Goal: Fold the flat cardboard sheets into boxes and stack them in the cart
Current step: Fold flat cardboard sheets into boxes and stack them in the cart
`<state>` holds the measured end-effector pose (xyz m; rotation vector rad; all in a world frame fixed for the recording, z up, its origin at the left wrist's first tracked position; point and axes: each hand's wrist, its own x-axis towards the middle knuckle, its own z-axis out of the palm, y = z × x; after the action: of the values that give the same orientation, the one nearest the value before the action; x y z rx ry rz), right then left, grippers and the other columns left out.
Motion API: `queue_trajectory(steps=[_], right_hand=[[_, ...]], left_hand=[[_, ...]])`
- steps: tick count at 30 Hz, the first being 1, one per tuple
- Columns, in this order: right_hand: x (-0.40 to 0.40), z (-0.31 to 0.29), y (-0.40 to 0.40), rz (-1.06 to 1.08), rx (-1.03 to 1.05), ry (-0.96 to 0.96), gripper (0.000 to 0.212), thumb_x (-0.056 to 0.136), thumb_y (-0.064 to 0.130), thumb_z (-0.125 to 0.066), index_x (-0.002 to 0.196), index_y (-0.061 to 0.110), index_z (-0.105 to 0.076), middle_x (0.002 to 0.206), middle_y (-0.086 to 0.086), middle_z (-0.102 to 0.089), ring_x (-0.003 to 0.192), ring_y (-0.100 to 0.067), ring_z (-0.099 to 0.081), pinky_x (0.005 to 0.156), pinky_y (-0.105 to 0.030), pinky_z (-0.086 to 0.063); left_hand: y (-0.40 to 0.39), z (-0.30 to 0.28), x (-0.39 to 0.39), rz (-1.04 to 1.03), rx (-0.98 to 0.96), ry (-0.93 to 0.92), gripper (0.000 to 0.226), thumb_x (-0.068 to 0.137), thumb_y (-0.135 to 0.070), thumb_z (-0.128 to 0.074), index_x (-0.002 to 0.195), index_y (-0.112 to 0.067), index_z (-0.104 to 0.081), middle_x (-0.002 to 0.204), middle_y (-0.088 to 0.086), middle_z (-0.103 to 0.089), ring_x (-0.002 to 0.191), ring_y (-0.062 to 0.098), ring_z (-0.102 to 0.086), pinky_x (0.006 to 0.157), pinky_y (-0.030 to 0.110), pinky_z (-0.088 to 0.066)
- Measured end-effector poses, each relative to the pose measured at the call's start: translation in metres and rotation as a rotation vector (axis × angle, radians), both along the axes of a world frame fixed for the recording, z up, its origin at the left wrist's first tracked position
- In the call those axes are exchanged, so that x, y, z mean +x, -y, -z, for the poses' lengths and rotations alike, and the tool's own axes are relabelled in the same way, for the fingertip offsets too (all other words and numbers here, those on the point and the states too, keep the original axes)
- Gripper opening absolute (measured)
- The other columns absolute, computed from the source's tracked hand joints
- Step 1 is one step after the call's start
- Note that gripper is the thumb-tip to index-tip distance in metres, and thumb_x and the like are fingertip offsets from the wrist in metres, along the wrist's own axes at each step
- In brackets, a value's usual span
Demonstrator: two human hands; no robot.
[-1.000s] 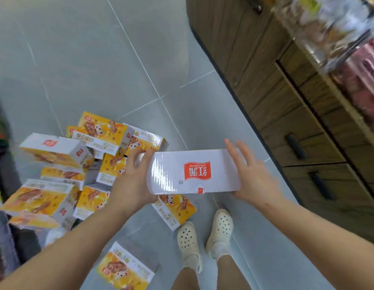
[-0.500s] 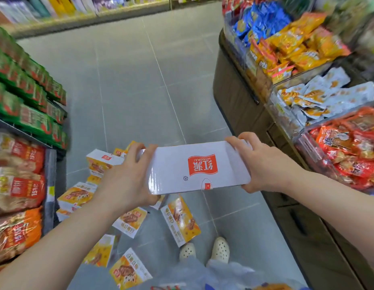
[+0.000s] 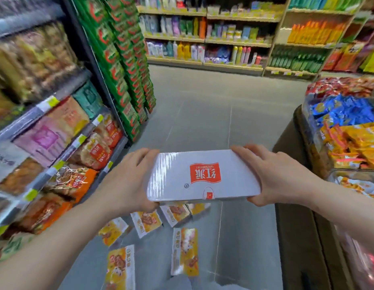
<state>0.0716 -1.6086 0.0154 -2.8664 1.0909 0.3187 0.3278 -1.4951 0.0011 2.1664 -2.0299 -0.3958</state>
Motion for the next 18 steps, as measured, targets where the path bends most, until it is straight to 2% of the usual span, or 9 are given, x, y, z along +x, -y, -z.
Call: queue_trajectory(steps=[2, 7, 10, 13, 15, 18], right_hand=[[0.003, -0.007, -0.004, -0.098, -0.001, 0.003, 0.100, 0.069, 0.053, -0.062, 0.143, 0.030, 0.003, 0.142, 0.003, -0.022, 0.116, -0.019, -0.049, 0.091, -0.028, -0.040], [0.029, -0.014, -0.026, -0.340, 0.012, -0.019, 0.099, 0.067, 0.052, -0.062, 0.141, 0.035, 0.001, 0.138, 0.007, -0.023, 0.118, -0.019, -0.047, 0.090, -0.028, -0.037], [0.053, -0.016, -0.053, -0.495, 0.003, -0.052, 0.101, 0.069, 0.053, -0.061, 0.141, 0.036, 0.008, 0.141, 0.008, -0.019, 0.123, -0.015, -0.042, 0.092, -0.025, -0.034], [0.083, -0.017, -0.087, -0.655, 0.003, -0.060, 0.104, 0.069, 0.056, -0.060, 0.138, 0.043, 0.016, 0.143, 0.008, -0.016, 0.126, -0.013, -0.040, 0.094, -0.024, -0.032], [0.107, -0.017, -0.116, -0.774, -0.002, -0.059, 0.105, 0.067, 0.057, -0.061, 0.138, 0.043, 0.015, 0.142, 0.009, -0.018, 0.126, -0.012, -0.040, 0.094, -0.025, -0.032], [0.143, -0.017, -0.167, -0.924, -0.023, -0.093, 0.105, 0.066, 0.057, -0.062, 0.141, 0.038, 0.011, 0.143, 0.010, -0.014, 0.127, -0.012, -0.040, 0.097, -0.027, -0.030]], left_hand=[[-0.029, -0.002, -0.007, -0.087, -0.031, -0.030, 0.107, 0.051, -0.044, -0.076, 0.139, -0.025, -0.019, 0.138, -0.006, -0.026, 0.130, 0.015, -0.026, 0.103, 0.028, -0.030], [-0.112, 0.001, -0.025, -0.330, -0.146, -0.038, 0.108, 0.037, -0.062, -0.043, 0.136, -0.021, -0.029, 0.133, -0.002, -0.035, 0.124, 0.016, -0.031, 0.093, 0.024, -0.028], [-0.165, 0.003, -0.033, -0.486, -0.153, -0.044, 0.107, 0.038, -0.061, -0.046, 0.136, -0.023, -0.028, 0.133, -0.004, -0.033, 0.122, 0.015, -0.030, 0.091, 0.022, -0.027], [-0.223, 0.009, -0.037, -0.637, -0.165, -0.029, 0.108, 0.039, -0.059, -0.050, 0.137, -0.020, -0.028, 0.133, -0.001, -0.032, 0.122, 0.020, -0.031, 0.101, 0.030, -0.030], [-0.266, 0.011, -0.043, -0.760, -0.159, -0.030, 0.110, 0.038, -0.060, -0.048, 0.138, -0.020, -0.025, 0.136, -0.002, -0.029, 0.125, 0.018, -0.027, 0.102, 0.029, -0.027], [-0.333, 0.016, -0.052, -0.929, -0.148, -0.034, 0.110, 0.041, -0.054, -0.056, 0.139, -0.020, -0.021, 0.138, -0.004, -0.026, 0.128, 0.017, -0.024, 0.104, 0.028, -0.026]])
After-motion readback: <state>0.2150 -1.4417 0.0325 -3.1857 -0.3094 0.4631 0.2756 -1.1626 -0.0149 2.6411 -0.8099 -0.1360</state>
